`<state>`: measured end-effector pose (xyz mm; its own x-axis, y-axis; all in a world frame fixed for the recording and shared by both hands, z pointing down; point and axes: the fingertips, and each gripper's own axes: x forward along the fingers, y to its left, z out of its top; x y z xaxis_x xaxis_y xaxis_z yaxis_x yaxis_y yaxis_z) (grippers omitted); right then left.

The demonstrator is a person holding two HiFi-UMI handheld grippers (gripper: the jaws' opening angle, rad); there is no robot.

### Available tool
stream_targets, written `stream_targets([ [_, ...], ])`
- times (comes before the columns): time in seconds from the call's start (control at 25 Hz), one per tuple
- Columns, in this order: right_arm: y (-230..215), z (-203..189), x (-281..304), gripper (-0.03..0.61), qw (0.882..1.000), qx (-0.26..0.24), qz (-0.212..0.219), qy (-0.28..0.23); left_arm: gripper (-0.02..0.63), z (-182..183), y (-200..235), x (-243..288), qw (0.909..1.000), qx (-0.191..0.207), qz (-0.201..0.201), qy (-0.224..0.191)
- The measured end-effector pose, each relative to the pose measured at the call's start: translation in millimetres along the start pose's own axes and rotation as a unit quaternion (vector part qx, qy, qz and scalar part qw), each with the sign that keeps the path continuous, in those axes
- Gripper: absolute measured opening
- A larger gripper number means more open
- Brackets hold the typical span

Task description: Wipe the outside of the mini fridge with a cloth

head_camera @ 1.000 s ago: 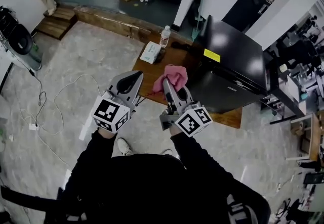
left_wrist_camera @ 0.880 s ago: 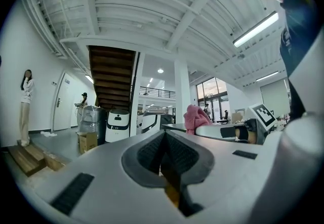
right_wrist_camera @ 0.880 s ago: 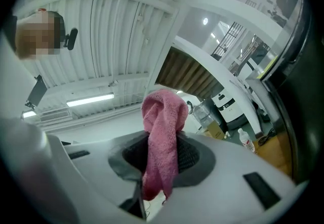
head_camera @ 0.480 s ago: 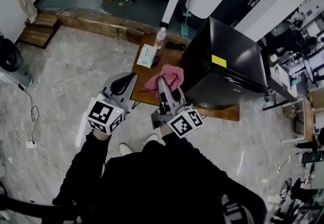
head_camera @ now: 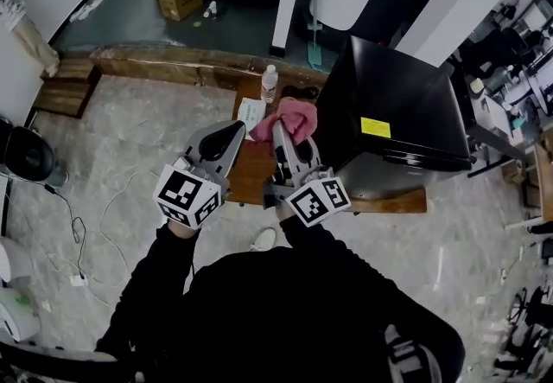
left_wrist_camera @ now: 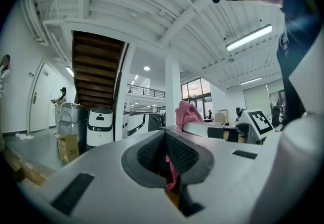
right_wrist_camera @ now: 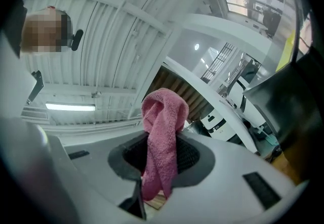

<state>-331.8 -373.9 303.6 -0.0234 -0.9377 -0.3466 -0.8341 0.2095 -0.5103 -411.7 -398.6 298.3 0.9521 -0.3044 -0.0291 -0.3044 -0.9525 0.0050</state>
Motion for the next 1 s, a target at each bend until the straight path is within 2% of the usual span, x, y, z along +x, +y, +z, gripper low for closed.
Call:
stream_targets([
  [0.24,-59.0,17.0,40.9,0.098,0.999,0.045,-0.007,-0.025,0.006,7.4,22.6,64.6,0.9998,0.020,-0.001,-0.006],
  [0.48,-141.4,12.9,70.3,0.097,0.985,0.134,-0.082,-0.068,0.006,-5.7,42.7,129.6,0.9994,0.020,-0.027,0.012],
  [0.72,-216.8,12.9,94.5,0.097,0.955,0.206,-0.145,-0.154,0.006,-27.5,72.1,193.5,0.9961,0.026,-0.080,0.027],
  [0.88,-259.7,23.2,102.1,0.097,0.931,0.225,-0.202,-0.206,0.006,-25.1,82.3,224.1,0.9885,0.051,-0.139,0.032],
  [1.0,-290.8,33.2,108.7,0.097,0.911,0.236,-0.234,-0.246,0.006,-22.9,93.7,245.9,0.9834,0.051,-0.170,0.035],
])
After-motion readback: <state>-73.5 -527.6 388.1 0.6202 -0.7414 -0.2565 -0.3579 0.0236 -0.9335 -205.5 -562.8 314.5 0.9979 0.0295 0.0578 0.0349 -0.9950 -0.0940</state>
